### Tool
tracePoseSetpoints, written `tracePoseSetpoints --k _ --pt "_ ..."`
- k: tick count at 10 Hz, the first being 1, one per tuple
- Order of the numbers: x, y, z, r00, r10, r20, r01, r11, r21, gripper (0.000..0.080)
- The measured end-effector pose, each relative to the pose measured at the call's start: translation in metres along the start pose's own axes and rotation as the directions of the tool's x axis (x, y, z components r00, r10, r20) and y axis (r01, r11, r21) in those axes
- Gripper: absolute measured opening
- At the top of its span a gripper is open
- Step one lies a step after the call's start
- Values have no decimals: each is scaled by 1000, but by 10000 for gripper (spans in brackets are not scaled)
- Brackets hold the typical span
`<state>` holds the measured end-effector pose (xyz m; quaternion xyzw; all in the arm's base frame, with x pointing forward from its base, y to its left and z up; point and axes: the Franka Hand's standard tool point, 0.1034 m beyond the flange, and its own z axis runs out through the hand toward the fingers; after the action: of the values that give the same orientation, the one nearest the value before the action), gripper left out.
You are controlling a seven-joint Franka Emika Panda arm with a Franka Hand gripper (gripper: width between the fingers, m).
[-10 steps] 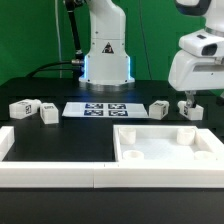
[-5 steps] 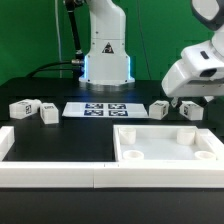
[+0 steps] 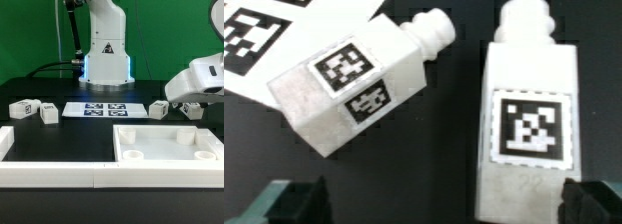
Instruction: Assemble square table
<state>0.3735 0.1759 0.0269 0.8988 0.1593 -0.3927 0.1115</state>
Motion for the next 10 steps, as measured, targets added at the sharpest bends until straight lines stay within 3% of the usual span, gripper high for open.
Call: tracePoseSetpoints --k 5,7,10 --pt "-2 -6 -16 1000 6 -30 -6 1000 2 649" --pt "0 -19 -6 1000 9 -6 -9 1000 14 649" --pt "11 -21 8 998 10 56 -11 1000 25 649"
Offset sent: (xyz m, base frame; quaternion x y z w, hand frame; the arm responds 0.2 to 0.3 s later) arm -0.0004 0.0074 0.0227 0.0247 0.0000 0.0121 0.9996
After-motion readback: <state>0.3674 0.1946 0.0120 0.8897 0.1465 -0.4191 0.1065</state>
